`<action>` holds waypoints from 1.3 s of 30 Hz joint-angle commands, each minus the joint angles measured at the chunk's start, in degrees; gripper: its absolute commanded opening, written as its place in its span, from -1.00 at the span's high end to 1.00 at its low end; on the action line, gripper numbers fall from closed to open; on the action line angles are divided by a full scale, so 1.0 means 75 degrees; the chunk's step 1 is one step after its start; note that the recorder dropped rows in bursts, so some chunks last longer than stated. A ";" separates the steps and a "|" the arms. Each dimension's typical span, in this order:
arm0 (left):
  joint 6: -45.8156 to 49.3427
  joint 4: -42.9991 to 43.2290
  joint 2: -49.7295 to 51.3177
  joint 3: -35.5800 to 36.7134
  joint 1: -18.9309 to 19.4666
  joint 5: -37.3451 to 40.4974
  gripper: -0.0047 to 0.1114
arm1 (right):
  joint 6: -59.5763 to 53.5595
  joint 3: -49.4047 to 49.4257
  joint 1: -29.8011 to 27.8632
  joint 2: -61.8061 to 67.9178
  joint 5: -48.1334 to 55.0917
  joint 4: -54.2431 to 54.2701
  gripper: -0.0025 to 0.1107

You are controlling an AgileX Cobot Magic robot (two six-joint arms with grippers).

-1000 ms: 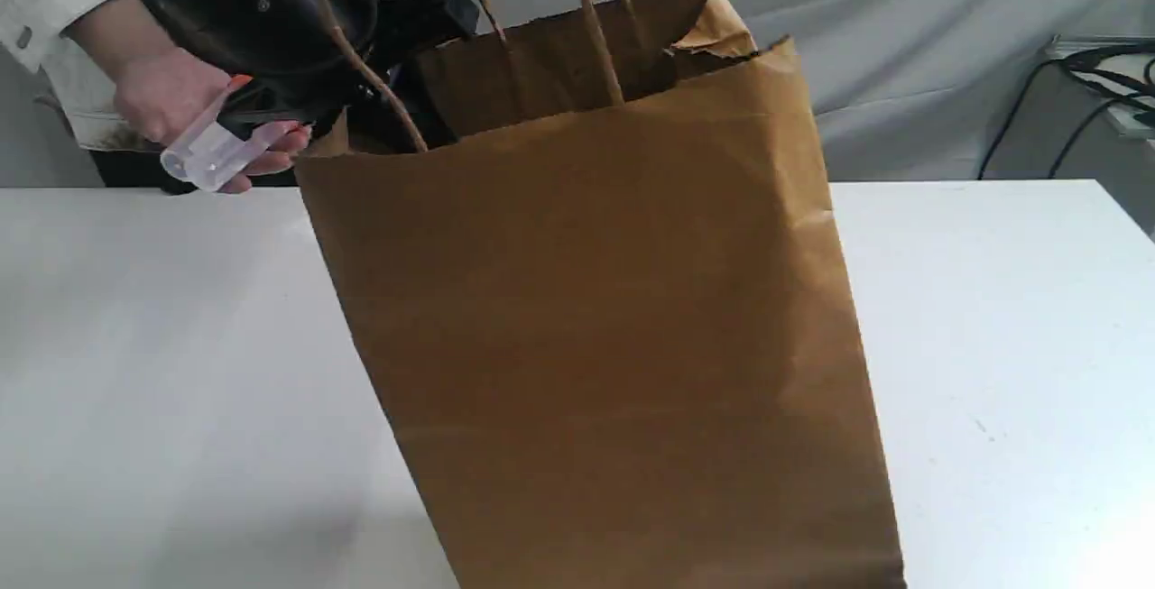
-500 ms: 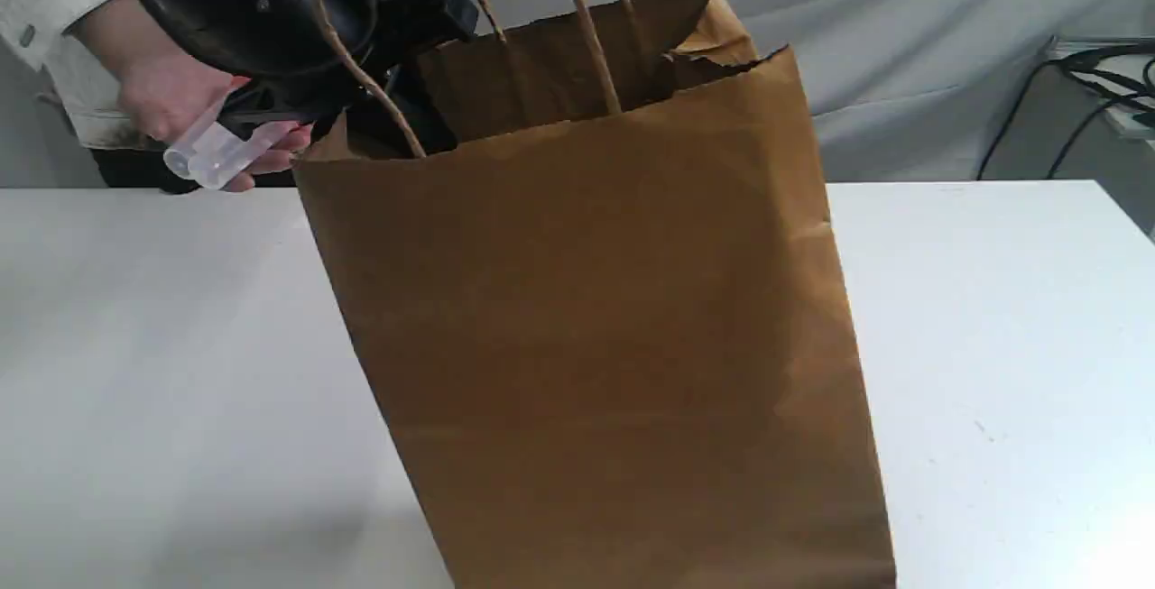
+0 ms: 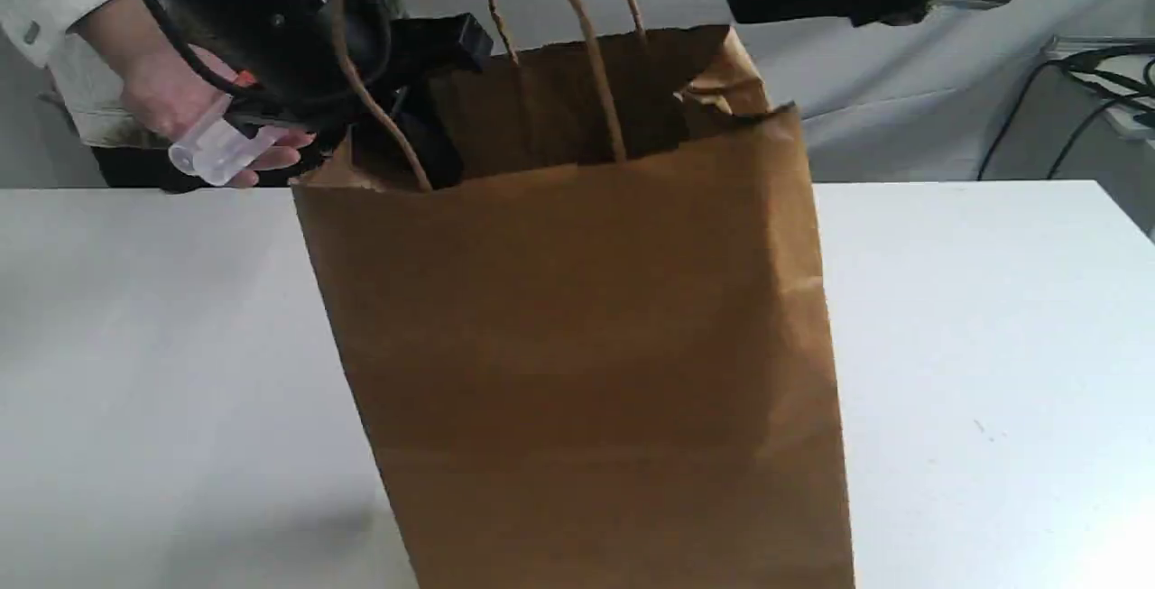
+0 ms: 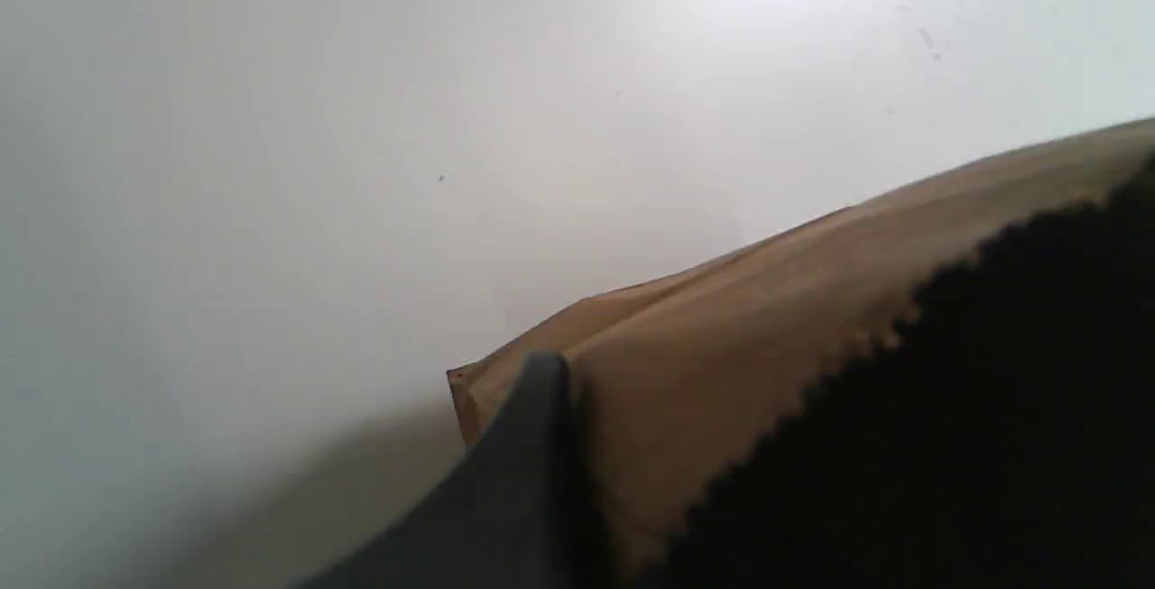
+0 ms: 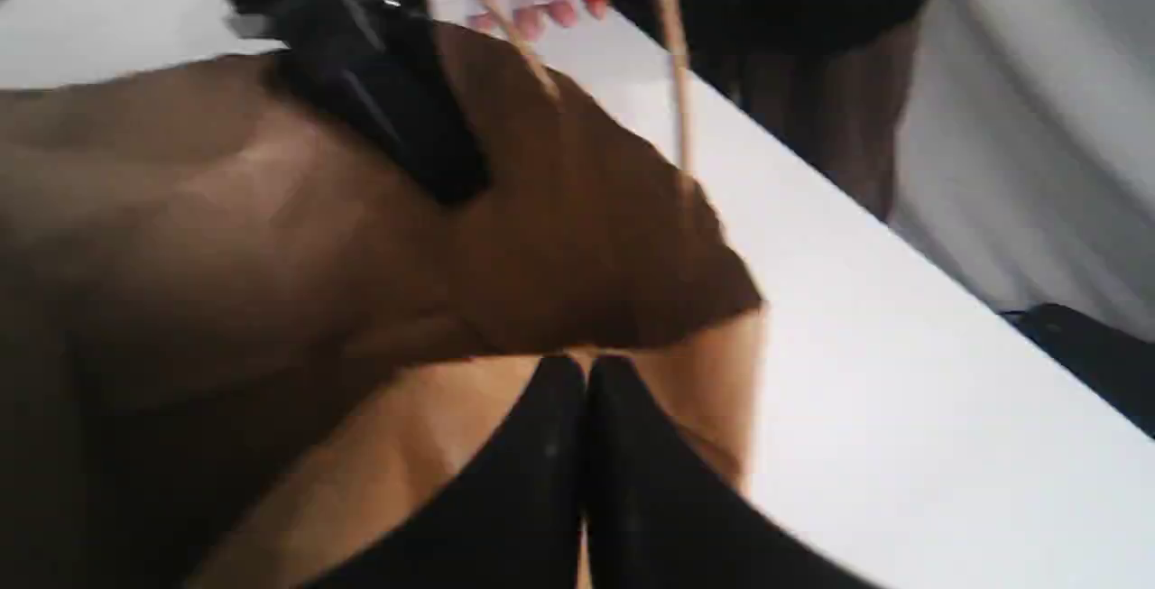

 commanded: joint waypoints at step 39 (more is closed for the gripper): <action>-0.2046 0.0963 0.0887 -0.1297 -0.0441 -0.0028 0.92 | -0.0739 -0.0100 0.0456 0.0825 0.1923 0.1183 0.96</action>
